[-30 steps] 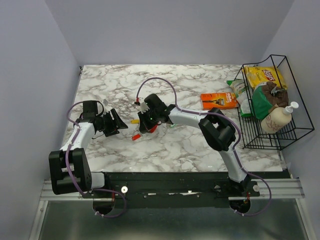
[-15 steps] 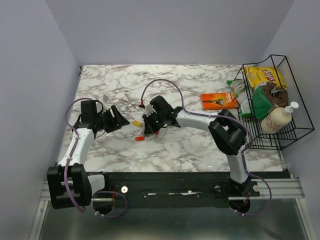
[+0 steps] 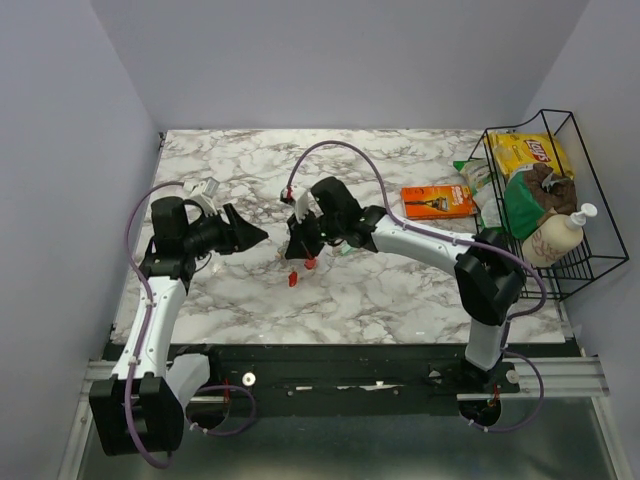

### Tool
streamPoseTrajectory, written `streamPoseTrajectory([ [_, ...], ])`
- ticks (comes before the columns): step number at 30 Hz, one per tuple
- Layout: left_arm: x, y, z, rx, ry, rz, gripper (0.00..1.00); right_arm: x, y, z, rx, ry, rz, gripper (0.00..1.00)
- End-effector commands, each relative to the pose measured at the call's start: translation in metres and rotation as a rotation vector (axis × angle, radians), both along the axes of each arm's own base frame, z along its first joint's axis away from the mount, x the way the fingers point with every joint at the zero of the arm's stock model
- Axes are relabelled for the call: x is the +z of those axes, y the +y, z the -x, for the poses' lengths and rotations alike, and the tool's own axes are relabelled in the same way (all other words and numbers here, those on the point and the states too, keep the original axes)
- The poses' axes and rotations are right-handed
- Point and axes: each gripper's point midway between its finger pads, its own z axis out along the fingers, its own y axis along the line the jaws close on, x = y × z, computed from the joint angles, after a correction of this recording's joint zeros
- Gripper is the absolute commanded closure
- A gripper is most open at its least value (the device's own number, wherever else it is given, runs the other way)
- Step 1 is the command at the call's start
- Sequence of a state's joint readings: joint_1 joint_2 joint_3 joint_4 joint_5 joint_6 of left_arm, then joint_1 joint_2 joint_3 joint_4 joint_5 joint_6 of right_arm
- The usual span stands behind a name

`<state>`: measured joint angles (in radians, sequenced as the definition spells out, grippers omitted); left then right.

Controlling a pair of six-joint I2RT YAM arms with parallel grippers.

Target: Put the keys on the keyring

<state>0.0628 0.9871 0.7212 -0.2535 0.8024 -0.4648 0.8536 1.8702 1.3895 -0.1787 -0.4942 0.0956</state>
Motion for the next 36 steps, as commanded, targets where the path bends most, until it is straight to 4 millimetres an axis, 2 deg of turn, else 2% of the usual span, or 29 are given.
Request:
streamPoseTrajectory([
  [1, 0.030, -0.019, 0.015, -0.129, -0.135, 0.040, 0.35, 0.031, 0.002, 0.018, 0.100, -0.011, -0.078, 0.99],
  [2, 0.034, -0.023, 0.018, -0.152, -0.152, 0.044, 0.39, 0.039, 0.002, 0.021, 0.115, -0.019, -0.095, 0.99],
  [6, 0.042, -0.031, 0.026, -0.206, -0.194, 0.047, 0.42, 0.061, 0.000, 0.032, 0.185, -0.025, -0.156, 0.99],
  [9, 0.042, -0.045, 0.035, -0.276, -0.210, 0.041, 0.42, 0.074, -0.001, 0.038, 0.220, -0.052, -0.193, 0.99],
  [12, 0.038, -0.046, 0.035, -0.275, -0.203, 0.032, 0.45, 0.082, -0.003, 0.041, 0.241, -0.067, -0.212, 0.99],
  [18, 0.033, -0.045, 0.033, -0.262, -0.193, 0.022, 0.52, 0.091, -0.009, 0.042, 0.247, -0.077, -0.229, 0.99],
  [27, 0.035, -0.047, 0.040, -0.282, -0.215, 0.026, 0.53, 0.103, -0.016, 0.044, 0.273, -0.063, -0.274, 0.99],
  [36, 0.044, -0.051, 0.056, -0.357, -0.280, 0.037, 0.53, 0.117, -0.024, 0.049, 0.320, -0.066, -0.315, 0.99],
])
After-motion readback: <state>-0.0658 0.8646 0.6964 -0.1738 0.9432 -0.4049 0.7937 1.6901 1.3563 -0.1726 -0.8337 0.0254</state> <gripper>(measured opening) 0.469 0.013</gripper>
